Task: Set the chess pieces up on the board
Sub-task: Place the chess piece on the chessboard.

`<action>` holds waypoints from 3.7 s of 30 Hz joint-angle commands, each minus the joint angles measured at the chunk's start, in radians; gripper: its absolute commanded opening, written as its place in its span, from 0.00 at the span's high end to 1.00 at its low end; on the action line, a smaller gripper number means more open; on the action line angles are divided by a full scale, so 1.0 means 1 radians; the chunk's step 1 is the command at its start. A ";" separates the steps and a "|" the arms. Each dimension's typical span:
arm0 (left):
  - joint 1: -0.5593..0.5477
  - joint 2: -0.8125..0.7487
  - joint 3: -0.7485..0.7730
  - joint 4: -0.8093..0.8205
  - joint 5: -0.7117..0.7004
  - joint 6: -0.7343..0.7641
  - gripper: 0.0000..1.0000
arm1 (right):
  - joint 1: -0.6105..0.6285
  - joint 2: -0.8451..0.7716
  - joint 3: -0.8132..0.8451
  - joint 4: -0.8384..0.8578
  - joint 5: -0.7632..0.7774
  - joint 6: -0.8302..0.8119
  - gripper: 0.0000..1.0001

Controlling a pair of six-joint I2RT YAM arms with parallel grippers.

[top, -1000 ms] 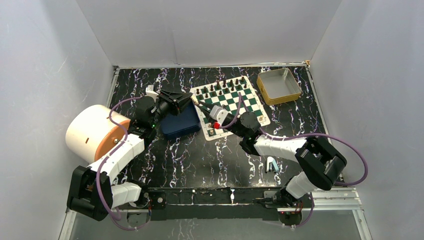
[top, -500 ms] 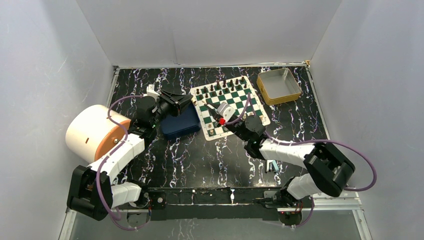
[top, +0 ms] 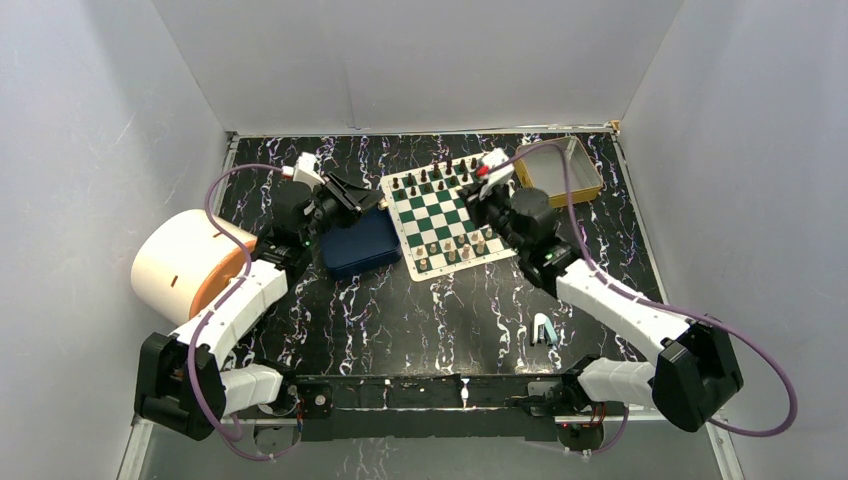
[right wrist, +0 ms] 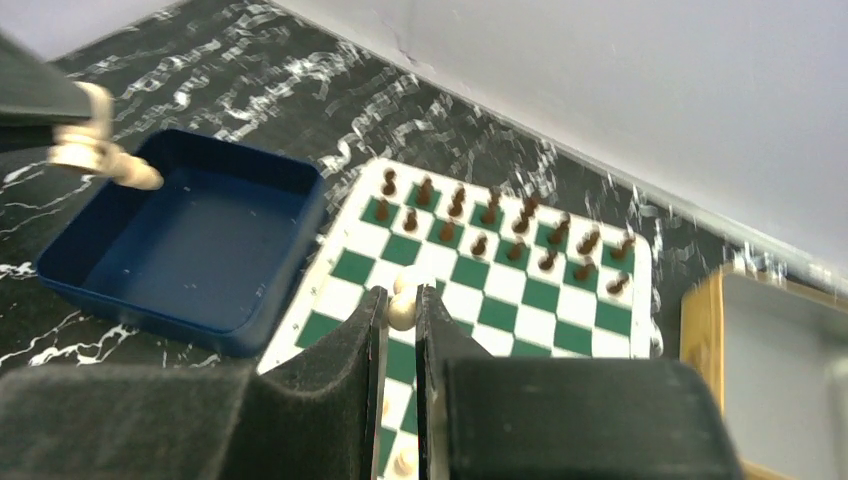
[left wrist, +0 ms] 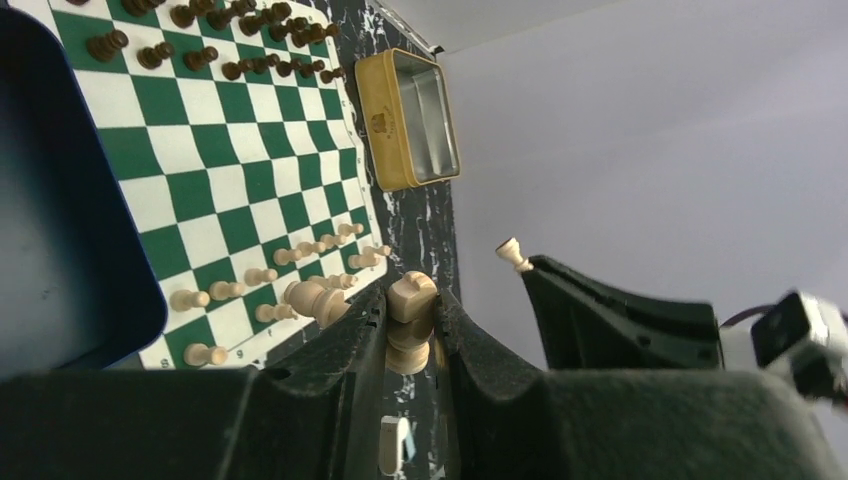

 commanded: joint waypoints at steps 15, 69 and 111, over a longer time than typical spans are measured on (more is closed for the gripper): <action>0.004 -0.028 0.065 -0.196 -0.150 0.534 1.00 | -0.367 0.167 0.392 -0.908 -0.156 0.240 0.84; -0.029 -0.066 -0.020 -0.195 -0.222 0.733 1.00 | -0.483 0.775 0.721 -1.009 -0.067 0.234 0.80; -0.031 -0.039 0.052 -0.236 -0.187 0.644 1.00 | -0.491 0.615 0.742 -0.985 -0.258 0.285 0.58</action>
